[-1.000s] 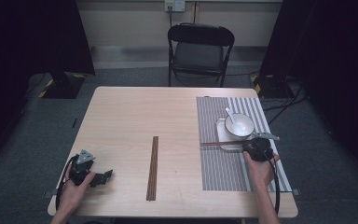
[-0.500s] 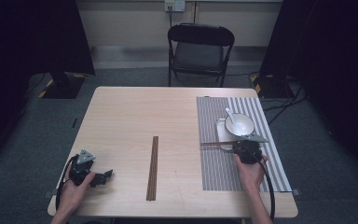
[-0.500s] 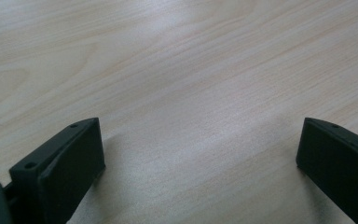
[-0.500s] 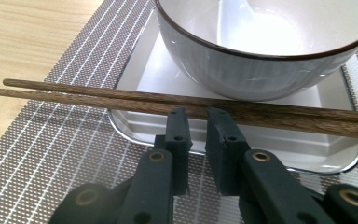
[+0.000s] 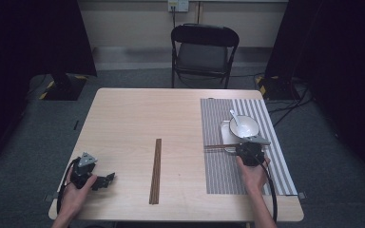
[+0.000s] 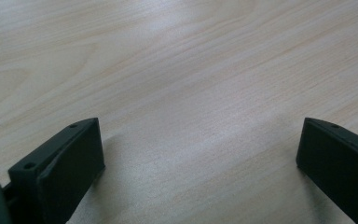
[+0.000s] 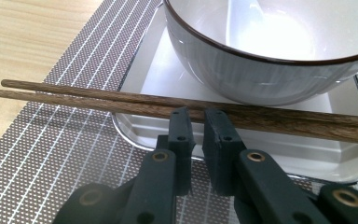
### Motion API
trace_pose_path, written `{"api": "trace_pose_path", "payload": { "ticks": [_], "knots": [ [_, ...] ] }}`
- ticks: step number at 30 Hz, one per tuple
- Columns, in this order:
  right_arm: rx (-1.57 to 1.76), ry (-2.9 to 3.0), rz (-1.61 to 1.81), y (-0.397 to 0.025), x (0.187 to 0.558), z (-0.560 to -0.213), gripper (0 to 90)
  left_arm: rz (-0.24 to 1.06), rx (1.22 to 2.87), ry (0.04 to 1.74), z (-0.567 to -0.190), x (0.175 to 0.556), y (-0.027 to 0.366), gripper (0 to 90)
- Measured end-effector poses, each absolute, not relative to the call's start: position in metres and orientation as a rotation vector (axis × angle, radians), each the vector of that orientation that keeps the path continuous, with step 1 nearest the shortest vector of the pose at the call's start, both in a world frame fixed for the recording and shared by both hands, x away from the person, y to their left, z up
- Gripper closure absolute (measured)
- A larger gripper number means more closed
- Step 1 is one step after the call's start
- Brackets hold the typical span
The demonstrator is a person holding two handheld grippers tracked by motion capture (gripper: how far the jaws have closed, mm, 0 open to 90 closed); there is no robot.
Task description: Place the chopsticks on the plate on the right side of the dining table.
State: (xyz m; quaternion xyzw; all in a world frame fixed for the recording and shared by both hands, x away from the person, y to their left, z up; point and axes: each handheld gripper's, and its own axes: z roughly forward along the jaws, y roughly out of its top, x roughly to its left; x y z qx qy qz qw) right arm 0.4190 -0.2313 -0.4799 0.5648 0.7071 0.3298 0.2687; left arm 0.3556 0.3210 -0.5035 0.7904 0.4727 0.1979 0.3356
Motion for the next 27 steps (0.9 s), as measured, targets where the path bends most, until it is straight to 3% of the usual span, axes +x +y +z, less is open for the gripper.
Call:
{"api": "trace_pose_path", "payload": {
  "ticks": [27],
  "knots": [
    [1.528, 1.872, 0.872, -0.2370, 0.4191, -0.4751, 74.7, 0.516, 2.062, 1.232, -0.5035, 0.3556, 0.3210, 0.1]
  ]
}}
